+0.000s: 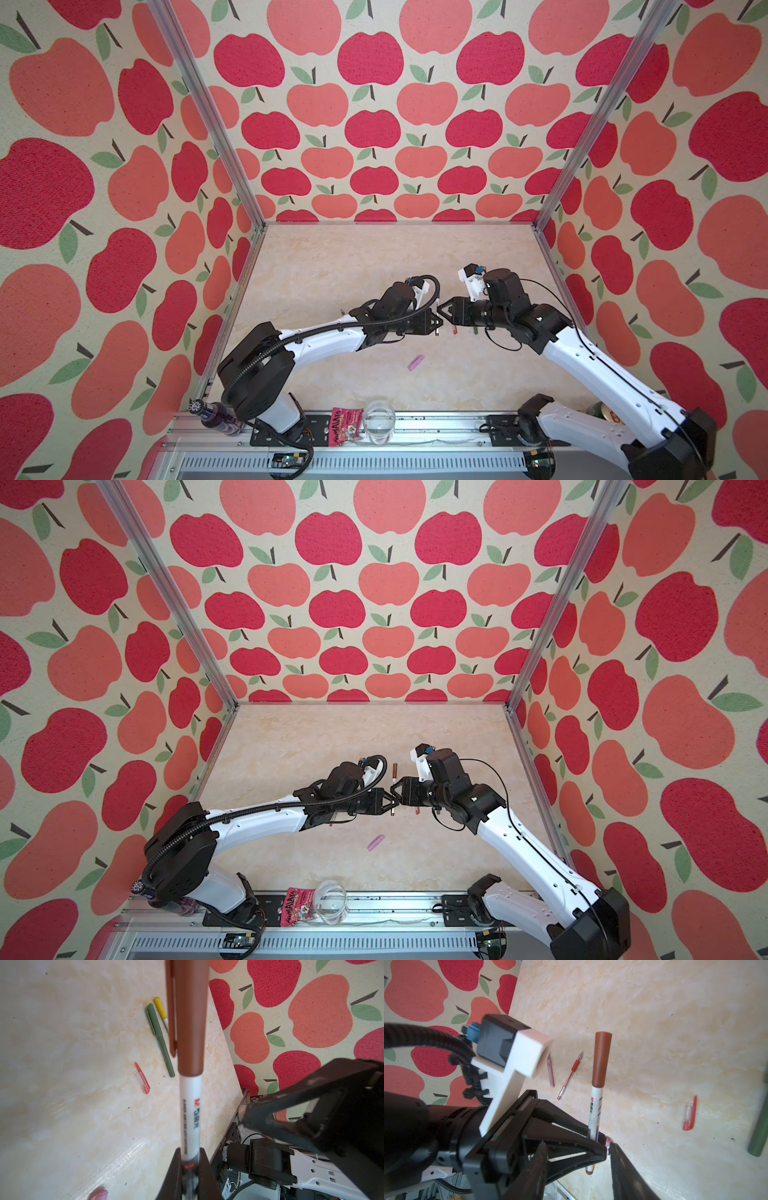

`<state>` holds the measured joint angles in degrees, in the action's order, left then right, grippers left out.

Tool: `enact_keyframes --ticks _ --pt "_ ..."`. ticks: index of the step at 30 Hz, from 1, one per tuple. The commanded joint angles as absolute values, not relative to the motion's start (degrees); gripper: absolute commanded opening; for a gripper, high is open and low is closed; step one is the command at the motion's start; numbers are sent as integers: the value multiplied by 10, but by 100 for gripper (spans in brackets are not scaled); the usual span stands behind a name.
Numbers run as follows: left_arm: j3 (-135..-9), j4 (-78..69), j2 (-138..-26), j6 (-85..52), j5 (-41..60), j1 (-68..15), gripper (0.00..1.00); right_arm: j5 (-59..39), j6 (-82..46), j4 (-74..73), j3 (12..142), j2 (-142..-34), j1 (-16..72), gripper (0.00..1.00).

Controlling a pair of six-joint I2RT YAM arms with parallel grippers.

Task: Insert the pens into the pen caps
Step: 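Grasp the capped marker body with the right gripper while the left gripper holds, then pull the capped marker away with the right gripper while the left gripper opens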

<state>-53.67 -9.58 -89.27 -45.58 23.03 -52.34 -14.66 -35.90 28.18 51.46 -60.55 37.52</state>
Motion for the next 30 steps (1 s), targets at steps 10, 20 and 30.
enact_keyframes --ticks 10,20,30 --pt "-576 -87 -905 -433 258 -521 0 -113 -365 248 519 -647 383 38" --pt "-580 -82 -902 -424 265 -516 0 -97 -366 231 538 -681 380 29" --pt "-576 -108 -915 -437 270 -507 1 -79 -360 250 554 -672 382 0"
